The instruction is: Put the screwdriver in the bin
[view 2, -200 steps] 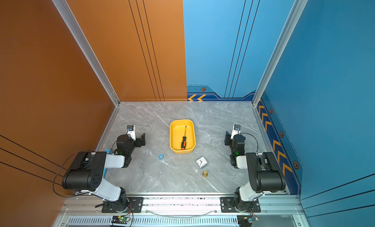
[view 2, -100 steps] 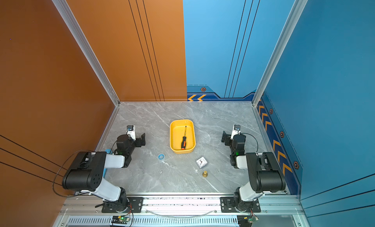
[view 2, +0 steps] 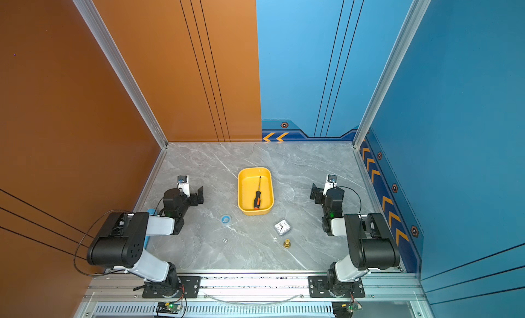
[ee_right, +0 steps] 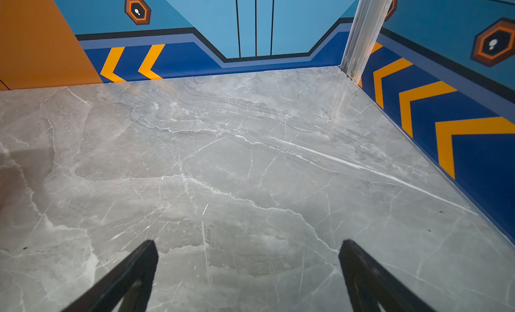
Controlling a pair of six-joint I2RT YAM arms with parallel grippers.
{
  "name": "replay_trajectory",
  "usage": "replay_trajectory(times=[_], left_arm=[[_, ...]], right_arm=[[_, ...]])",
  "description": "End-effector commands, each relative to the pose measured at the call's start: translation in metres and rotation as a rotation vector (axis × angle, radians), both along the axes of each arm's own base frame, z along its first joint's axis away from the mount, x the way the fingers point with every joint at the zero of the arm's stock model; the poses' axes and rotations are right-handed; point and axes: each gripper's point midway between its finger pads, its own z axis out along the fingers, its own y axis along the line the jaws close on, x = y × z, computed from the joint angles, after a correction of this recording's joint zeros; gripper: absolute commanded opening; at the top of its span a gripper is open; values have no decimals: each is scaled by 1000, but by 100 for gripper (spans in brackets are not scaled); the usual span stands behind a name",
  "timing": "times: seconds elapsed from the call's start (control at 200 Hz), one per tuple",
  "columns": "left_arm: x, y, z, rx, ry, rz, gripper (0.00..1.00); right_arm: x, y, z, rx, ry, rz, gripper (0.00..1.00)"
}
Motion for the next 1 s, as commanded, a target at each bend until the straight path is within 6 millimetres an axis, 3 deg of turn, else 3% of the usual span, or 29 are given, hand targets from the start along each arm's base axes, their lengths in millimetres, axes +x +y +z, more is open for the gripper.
replay_trajectory(times=[0.0, 0.991], left_arm=[[4, 0, 7, -3, -25, 4, 98], [4, 0, 8, -1, -26, 3, 98]], right_arm=[[2, -1, 1, -14, 4, -6, 100], [3, -1, 1, -2, 5, 0, 100]])
